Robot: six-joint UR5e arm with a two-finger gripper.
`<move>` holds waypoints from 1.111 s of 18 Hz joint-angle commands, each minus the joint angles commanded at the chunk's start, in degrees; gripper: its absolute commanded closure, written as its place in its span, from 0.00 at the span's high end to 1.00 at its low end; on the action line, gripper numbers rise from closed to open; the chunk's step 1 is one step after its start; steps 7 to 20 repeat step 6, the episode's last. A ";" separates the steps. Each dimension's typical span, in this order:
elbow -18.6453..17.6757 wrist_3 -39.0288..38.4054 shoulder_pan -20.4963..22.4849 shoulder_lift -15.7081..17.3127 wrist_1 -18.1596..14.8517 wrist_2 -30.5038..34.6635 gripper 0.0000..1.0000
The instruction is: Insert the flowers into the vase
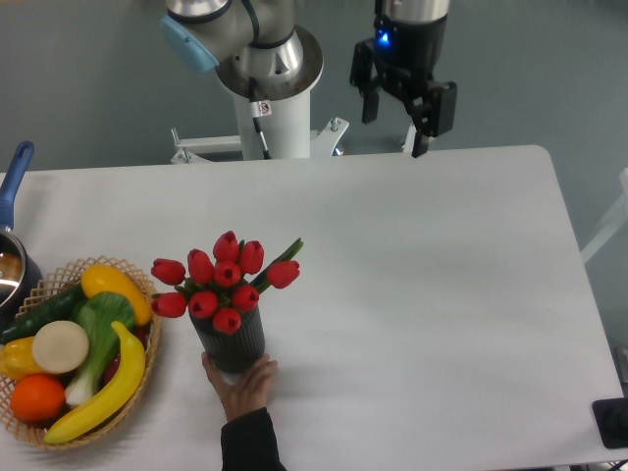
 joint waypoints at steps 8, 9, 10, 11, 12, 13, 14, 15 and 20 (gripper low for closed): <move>0.09 -0.09 -0.26 -0.35 0.18 -0.53 1.00; 0.09 -0.09 -0.26 -0.35 0.18 -0.53 1.00; 0.09 -0.09 -0.26 -0.35 0.18 -0.53 1.00; 0.09 -0.09 -0.26 -0.35 0.18 -0.53 1.00; 0.09 -0.09 -0.26 -0.35 0.18 -0.53 1.00; 0.09 -0.09 -0.26 -0.35 0.18 -0.53 1.00; 0.09 -0.09 -0.26 -0.35 0.18 -0.53 1.00; 0.09 -0.09 -0.26 -0.35 0.18 -0.53 1.00; 0.09 -0.09 -0.26 -0.35 0.18 -0.53 1.00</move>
